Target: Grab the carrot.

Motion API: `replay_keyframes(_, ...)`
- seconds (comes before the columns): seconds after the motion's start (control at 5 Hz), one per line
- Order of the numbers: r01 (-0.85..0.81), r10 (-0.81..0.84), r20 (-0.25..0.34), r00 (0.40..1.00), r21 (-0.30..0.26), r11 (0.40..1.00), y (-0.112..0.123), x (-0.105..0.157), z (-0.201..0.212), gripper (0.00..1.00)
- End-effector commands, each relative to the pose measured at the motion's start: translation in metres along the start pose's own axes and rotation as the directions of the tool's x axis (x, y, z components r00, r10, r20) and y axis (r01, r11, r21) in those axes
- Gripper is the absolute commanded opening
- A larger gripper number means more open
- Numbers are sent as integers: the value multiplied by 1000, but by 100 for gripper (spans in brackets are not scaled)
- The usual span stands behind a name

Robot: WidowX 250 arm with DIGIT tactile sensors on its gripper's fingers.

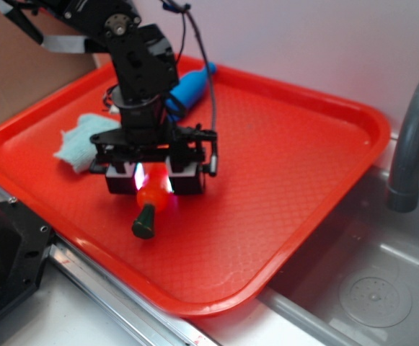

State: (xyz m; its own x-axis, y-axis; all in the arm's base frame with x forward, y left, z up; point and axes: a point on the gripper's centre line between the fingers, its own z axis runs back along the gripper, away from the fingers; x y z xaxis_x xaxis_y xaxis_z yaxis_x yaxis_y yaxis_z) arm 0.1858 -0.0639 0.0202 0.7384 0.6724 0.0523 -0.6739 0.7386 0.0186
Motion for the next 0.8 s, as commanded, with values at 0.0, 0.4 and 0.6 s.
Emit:
replay_keyframes(0.0,363,-365,-28,931,-56,930,3,31,80,0)
replay_keyframes(0.4,523,-520,62,852,-144,840,22,34,154,0)
replay_keyframes(0.6,498,-493,71,867,-118,859,24,32,158,0)
